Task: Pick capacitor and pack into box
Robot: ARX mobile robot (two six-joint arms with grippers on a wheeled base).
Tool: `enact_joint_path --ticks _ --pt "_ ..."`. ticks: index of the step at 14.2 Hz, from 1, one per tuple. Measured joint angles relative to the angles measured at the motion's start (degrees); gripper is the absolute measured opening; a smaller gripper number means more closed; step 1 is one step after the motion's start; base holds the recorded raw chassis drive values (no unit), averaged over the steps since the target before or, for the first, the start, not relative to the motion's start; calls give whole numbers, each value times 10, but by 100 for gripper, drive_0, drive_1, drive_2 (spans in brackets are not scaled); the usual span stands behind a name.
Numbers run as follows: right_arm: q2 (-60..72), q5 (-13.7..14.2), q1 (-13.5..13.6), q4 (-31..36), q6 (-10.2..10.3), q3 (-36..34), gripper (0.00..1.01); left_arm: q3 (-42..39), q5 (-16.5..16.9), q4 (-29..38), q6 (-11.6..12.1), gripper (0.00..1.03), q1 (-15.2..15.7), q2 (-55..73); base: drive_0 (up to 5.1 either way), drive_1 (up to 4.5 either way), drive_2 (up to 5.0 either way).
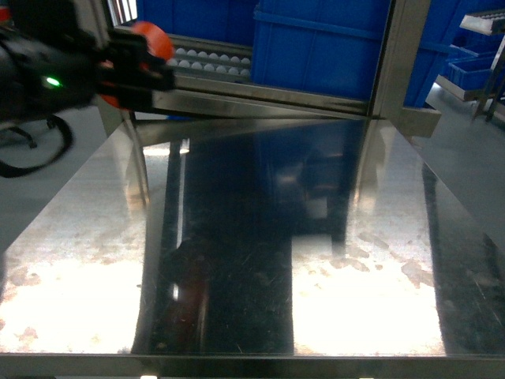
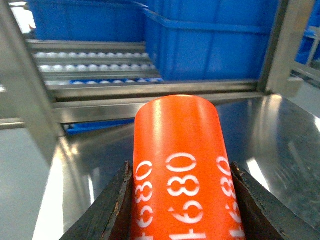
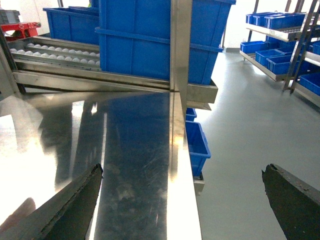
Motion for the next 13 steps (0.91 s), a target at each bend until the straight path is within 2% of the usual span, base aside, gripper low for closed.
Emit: enact_joint_path --ticks 2,4,5,7,9,13 --pt "0 0 0 0 0 0 98 -116 -46 -39 -23 44 39 -155 0 0 0" --pt "0 0 0 0 0 0 98 -213 -94 -126 -49 44 62 -343 0 0 0" --pt "0 0 0 0 0 0 98 -247 -127 -187 -53 44 55 -445 0 0 0" --pt "0 0 0 0 0 0 98 -289 -186 -323 -59 44 13 -636 0 0 0" --pt "0 0 0 0 0 0 98 -285 -195 -315 -59 44 16 -670 0 0 0" --pt "0 0 0 0 0 0 98 -285 -194 -320 -58 44 16 -660 0 0 0"
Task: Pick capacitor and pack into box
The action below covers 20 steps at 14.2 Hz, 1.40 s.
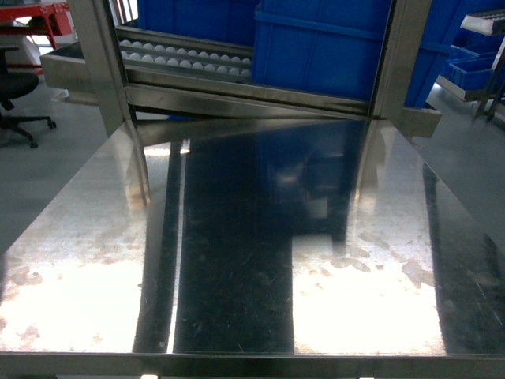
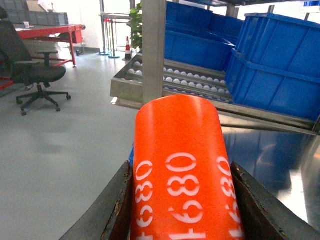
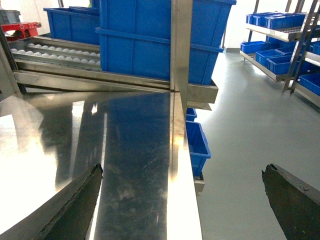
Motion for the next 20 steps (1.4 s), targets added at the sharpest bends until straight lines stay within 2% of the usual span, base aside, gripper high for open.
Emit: enact_joint_path --ticks 20 --pt "0 0 0 0 0 0 98 0 0 0 0 44 0 0 0 0 0"
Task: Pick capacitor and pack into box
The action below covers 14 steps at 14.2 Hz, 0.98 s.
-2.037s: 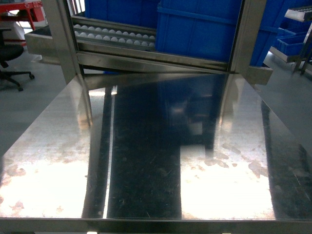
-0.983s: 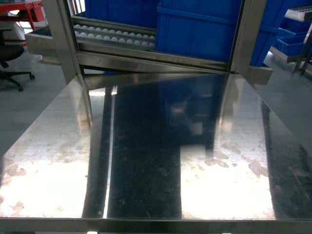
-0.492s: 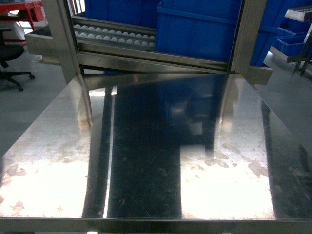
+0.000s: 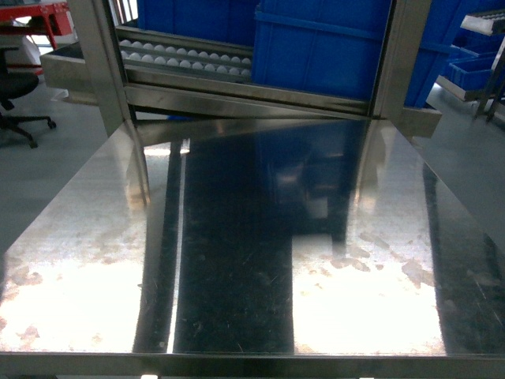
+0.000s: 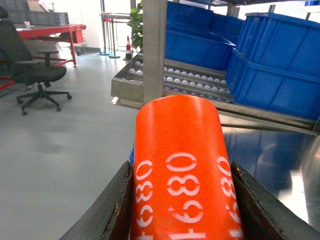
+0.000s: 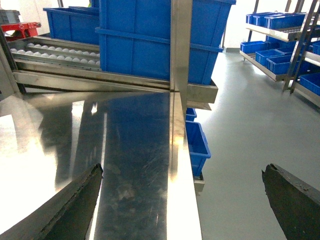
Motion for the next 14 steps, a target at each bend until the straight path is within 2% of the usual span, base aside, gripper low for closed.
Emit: enact_joint_path --ticks 12,13,14 --pt "0 0 0 0 0 0 98 0 0 0 0 44 0 0 0 0 0" --pt "0 0 0 0 0 0 98 -2 41 -24 7 44 14 -9 0 0 0" --pt "0 0 0 0 0 0 98 -24 78 -17 11 44 27 -26 0 0 0"
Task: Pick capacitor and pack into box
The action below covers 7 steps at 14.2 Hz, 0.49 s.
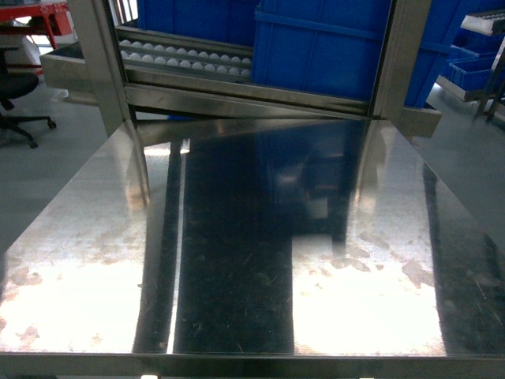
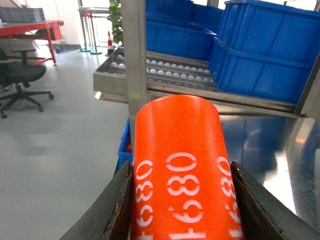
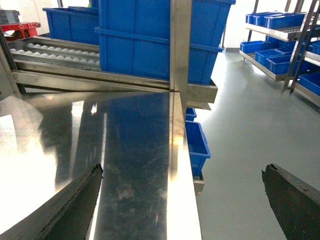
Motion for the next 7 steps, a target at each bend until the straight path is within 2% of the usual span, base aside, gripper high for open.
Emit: enact_joint_path --ticks 2,3,4,5,7 --pt "0 0 0 0 0 0 98 -43 22 5 0 44 17 -32 0 0 0" --pt "0 0 0 1 0 0 98 -63 71 5 1 44 61 -51 0 0 0" --pt "0 0 0 0 0 0 98 -76 71 5 0 44 79 -63 0 0 0" --pt "0 0 0 0 0 0 98 -89 81 5 1 44 76 -80 0 0 0" --pt "0 0 0 0 0 0 98 -113 80 -1 1 44 74 -110 0 0 0"
